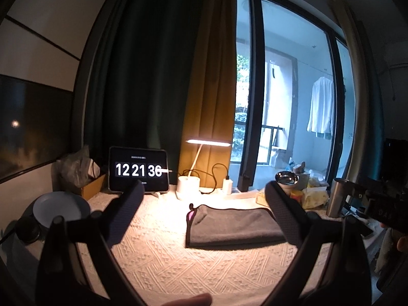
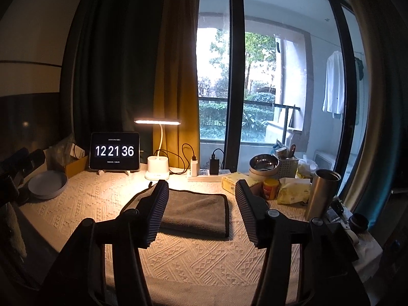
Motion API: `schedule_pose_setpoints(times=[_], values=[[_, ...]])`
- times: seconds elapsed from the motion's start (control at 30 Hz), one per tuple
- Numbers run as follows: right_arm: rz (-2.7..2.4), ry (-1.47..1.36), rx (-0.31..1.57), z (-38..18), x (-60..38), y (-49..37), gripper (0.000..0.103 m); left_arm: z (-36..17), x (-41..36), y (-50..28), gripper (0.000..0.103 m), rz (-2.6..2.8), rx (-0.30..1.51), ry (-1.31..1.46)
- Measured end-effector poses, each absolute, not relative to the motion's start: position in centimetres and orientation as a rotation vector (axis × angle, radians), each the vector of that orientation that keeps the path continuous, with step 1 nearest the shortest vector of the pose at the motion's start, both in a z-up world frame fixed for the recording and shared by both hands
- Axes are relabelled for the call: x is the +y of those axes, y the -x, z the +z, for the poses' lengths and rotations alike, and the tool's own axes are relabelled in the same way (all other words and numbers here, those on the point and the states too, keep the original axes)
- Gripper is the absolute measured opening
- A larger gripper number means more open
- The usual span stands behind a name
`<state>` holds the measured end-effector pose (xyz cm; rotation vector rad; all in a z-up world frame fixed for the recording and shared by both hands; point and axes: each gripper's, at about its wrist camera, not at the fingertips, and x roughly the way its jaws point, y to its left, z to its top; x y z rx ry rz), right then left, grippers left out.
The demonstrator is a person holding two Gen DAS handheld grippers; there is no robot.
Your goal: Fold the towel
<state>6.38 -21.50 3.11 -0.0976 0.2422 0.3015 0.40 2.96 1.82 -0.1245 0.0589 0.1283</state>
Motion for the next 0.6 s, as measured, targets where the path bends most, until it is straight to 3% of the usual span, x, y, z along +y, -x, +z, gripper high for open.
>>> schedule_pose_setpoints(times=[0.6], values=[[0.299,0.094,0.247,2.82,-21.58,-6.49,0.058,1.69,2.99,-0.51,0.097,0.126,0.07,0.125]])
